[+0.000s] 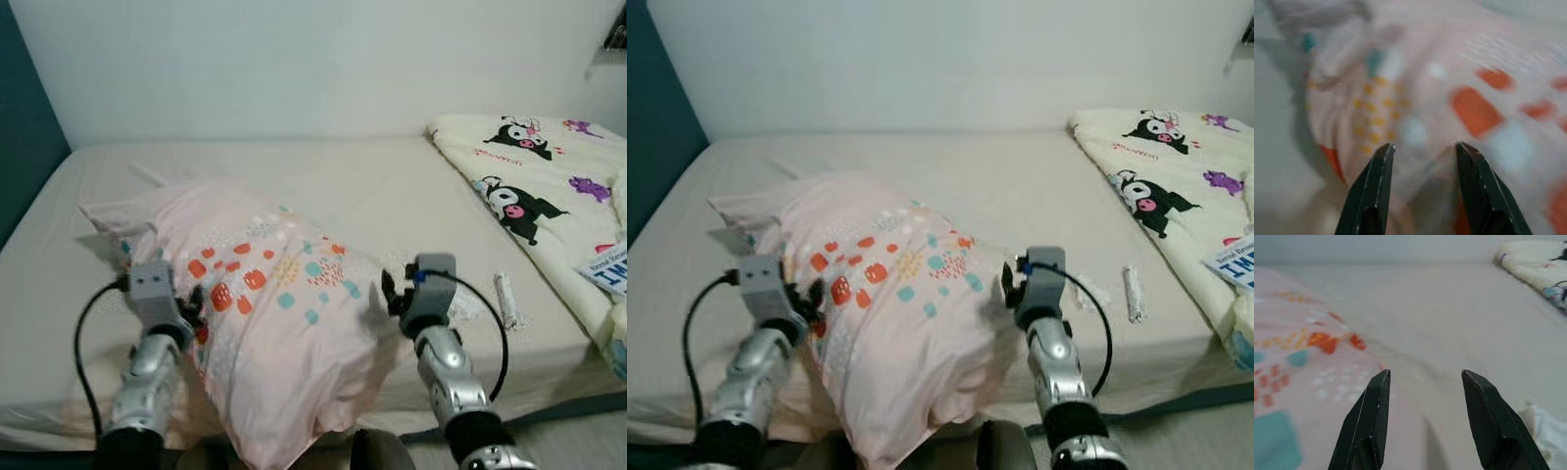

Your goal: Clean up the room

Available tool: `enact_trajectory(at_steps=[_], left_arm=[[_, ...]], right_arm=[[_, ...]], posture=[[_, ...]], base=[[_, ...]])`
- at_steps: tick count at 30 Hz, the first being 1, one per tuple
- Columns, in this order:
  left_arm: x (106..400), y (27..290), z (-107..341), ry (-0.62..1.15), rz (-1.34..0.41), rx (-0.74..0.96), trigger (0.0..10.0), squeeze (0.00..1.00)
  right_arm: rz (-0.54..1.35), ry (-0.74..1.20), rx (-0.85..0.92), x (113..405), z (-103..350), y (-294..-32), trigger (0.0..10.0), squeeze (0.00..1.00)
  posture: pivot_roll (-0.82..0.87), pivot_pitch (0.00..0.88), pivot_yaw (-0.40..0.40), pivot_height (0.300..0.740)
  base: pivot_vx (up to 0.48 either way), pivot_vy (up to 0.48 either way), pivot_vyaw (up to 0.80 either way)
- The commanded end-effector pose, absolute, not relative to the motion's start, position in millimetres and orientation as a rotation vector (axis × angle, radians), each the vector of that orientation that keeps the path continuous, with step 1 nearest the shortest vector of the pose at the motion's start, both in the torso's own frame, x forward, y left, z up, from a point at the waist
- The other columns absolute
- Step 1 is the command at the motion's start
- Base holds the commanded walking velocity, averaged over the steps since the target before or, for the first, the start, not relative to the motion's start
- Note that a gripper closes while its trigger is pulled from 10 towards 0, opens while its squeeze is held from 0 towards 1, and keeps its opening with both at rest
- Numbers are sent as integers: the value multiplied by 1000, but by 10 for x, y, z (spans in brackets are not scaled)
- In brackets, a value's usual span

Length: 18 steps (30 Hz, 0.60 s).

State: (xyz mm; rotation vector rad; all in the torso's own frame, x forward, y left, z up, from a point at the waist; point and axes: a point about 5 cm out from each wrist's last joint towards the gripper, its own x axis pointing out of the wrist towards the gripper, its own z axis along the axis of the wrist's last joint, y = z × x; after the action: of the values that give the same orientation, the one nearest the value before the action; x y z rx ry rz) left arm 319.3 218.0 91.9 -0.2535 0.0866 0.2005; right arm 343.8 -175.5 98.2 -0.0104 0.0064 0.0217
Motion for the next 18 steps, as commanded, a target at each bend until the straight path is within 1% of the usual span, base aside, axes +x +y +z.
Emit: enact_trajectory(at_steps=[1, 2, 4, 6, 7, 8, 10, 11, 12, 13, 14, 15, 18], left_arm=[[3202, 2280, 937, 89, 200, -352, 10000, 0], [3202, 2280, 937, 89, 200, -352, 10000, 0], [3206, 2349, 916, 99, 181, -454, 10000, 0], [3202, 2359, 865, 118, 128, -574, 10000, 0], [3195, 2366, 819, 134, 107, -662, 10000, 0], [3195, 2366, 819, 134, 107, -662, 10000, 0], [3166, 2367, 703, 178, 61, -777, 10000, 0], [3166, 2367, 703, 178, 61, -777, 10000, 0], [3148, 2361, 655, 196, 43, -816, 10000, 0], [3126, 2351, 627, 202, 12, -843, 10000, 1000], [3126, 2351, 627, 202, 12, -843, 10000, 1000], [3106, 2363, 633, 177, -3, -913, 10000, 1000], [3095, 2374, 645, 154, -11, -961, 10000, 1000]], right_arm=[[36, 20, -29, 3468, 987, -1764, 10000, 0], [36, 20, -29, 3468, 987, -1764, 10000, 0], [38, 29, -33, 3503, 1009, -1779, 10000, 0], [45, 26, -35, 3530, 1037, -1786, 10000, 0], [47, 28, -46, 3546, 1050, -1788, 10000, 0], [47, 28, -46, 3546, 1050, -1788, 10000, 0], [52, 35, -62, 3574, 1065, -1797, 10000, 0], [52, 35, -62, 3574, 1065, -1797, 10000, 0], [53, 38, -63, 3583, 1072, -1802, 10000, 0], [53, 39, -61, 3594, 1080, -1808, 10000, 0], [53, 39, -61, 3594, 1080, -1808, 10000, 0], [54, 38, -59, 3602, 1090, -1814, 10000, 0], [54, 37, -58, 3607, 1096, -1818, 10000, 0]], posture=[[4, 82, -75, 576], [4, 82, -75, 576], [4, 93, -76, 576], [3, 103, -77, 566], [2, 111, -77, 561], [2, 111, -77, 561], [-1, 125, -81, 561], [-1, 125, -81, 561], [-1, 126, -82, 561], [-3, 129, -81, 561], [-3, 129, -81, 561], [-3, 132, -81, 561], [-3, 132, -81, 561]], base=[[0, 0, 0], [0, 0, 0], [0, 0, 0], [0, 0, 0], [0, 0, 0], [0, 0, 0], [0, 0, 0], [0, 0, 0], [0, 0, 0], [0, 0, 0], [0, 0, 0], [0, 0, 0], [0, 0, 0]])
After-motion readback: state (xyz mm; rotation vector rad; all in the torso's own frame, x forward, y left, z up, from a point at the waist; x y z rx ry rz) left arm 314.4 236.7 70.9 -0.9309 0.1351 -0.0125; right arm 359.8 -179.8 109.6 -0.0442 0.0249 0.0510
